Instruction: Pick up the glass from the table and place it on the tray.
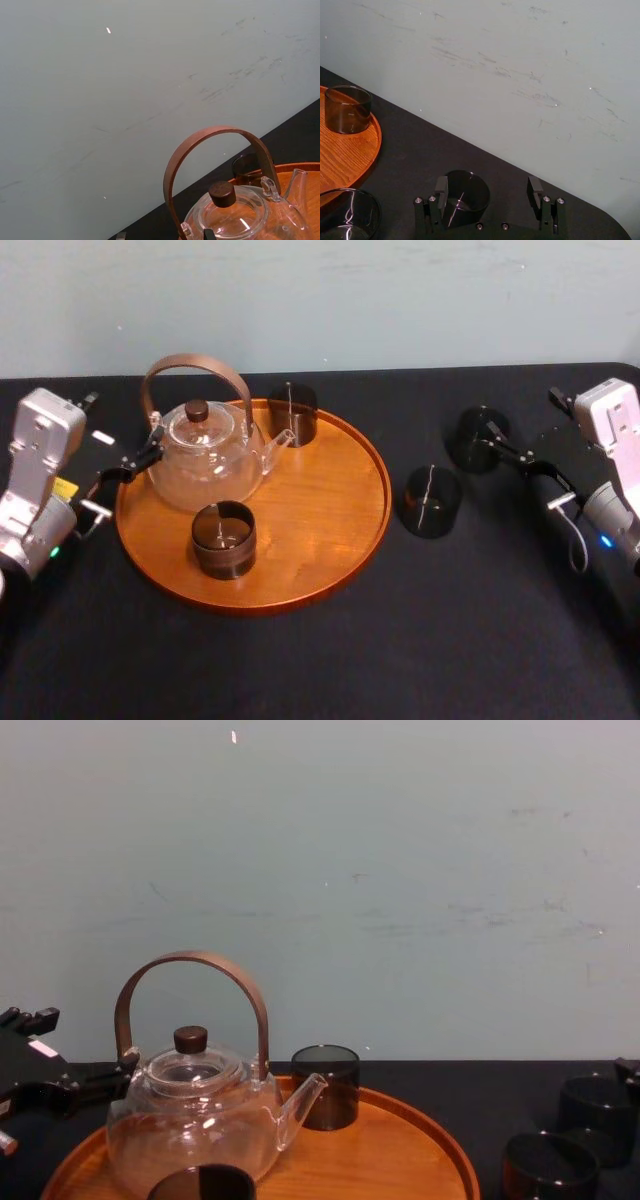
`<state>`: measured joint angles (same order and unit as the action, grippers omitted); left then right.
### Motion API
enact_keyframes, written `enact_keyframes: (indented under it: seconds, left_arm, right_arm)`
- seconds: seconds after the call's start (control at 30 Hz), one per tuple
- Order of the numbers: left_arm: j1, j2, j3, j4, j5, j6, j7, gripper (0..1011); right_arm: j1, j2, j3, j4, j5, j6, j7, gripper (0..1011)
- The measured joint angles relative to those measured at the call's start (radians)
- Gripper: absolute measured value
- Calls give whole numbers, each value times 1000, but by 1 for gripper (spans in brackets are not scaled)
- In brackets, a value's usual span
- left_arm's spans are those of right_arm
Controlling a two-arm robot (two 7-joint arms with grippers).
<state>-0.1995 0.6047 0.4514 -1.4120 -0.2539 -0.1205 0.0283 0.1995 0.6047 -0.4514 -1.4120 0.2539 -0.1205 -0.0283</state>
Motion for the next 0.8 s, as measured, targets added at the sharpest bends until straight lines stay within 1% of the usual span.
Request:
enact_keyframes:
  seconds: [0.8]
  left_arm:
    - [0, 0, 0, 0, 0, 0, 0, 1001]
  right_arm:
    - [0, 0, 0, 0, 0, 0, 0, 1009]
